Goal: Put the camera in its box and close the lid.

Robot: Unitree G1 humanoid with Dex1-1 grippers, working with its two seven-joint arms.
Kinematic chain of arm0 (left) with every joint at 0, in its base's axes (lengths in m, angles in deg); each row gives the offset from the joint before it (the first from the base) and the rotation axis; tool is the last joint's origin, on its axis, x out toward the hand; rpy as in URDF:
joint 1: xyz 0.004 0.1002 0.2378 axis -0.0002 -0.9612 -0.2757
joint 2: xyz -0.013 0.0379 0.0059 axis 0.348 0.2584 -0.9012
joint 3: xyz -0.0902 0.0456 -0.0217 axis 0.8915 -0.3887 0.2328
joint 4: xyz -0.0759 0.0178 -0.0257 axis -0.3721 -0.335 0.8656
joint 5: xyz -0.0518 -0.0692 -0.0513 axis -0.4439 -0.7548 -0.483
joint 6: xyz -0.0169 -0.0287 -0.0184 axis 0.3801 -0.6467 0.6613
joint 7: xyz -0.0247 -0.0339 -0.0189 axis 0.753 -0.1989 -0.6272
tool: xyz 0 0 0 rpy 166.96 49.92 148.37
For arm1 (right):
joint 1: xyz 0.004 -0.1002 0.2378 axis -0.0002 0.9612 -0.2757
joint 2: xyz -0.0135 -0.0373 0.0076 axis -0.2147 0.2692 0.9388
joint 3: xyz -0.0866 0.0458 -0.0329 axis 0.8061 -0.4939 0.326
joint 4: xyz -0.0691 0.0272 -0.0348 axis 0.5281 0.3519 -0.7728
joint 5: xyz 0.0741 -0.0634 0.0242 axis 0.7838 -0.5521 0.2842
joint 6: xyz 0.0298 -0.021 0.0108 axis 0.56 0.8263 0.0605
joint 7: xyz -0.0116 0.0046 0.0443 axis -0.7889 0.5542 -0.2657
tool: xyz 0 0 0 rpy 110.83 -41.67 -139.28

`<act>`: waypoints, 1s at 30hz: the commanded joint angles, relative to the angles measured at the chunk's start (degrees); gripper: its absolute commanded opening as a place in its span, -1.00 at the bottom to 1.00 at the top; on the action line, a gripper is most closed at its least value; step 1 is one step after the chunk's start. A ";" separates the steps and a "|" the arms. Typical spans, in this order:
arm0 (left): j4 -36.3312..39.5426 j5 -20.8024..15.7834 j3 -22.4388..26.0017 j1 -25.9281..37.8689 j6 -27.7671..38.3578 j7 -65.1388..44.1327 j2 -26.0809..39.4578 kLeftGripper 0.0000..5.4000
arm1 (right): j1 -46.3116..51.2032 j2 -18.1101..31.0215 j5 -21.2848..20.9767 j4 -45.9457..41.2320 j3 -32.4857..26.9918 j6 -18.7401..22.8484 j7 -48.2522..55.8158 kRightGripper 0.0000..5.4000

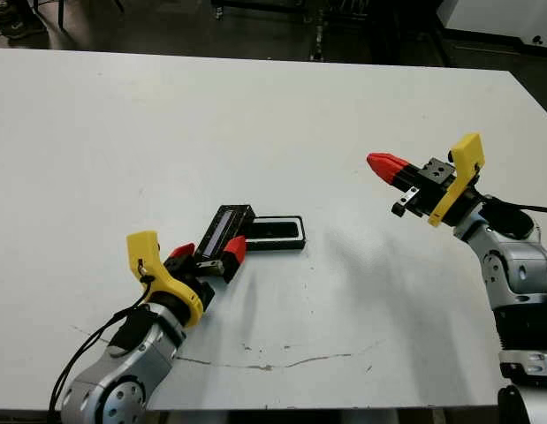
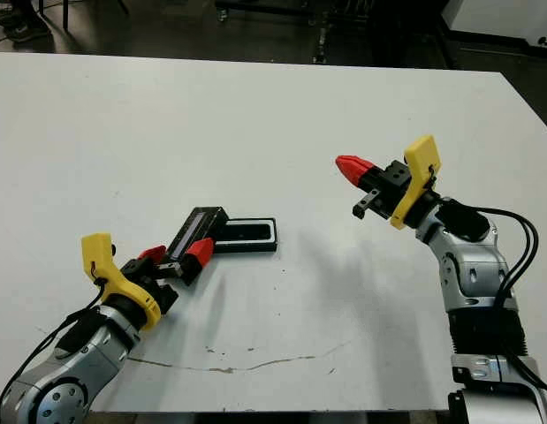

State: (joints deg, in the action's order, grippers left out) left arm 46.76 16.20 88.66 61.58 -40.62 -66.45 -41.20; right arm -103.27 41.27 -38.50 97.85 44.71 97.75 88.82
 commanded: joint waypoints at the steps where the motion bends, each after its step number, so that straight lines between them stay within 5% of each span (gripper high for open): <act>1: -0.64 -0.37 0.04 -1.18 -0.78 0.93 0.08 1.00 | 1.11 0.60 0.34 -0.44 -0.37 0.62 0.26 -1.00; 18: 0.37 -4.43 1.30 -1.14 -4.47 6.93 -0.90 1.00 | 1.28 0.62 0.72 -0.73 -0.37 0.65 0.65 -1.00; 30: 0.44 -3.17 0.16 -0.49 -6.31 9.48 0.06 0.40 | 1.37 0.77 0.54 -1.36 -0.28 1.00 0.20 -1.00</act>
State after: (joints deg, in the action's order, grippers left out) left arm 48.40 12.09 89.04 61.79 -44.93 -57.98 -41.78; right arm -102.75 41.27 -37.94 96.80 44.69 98.12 88.98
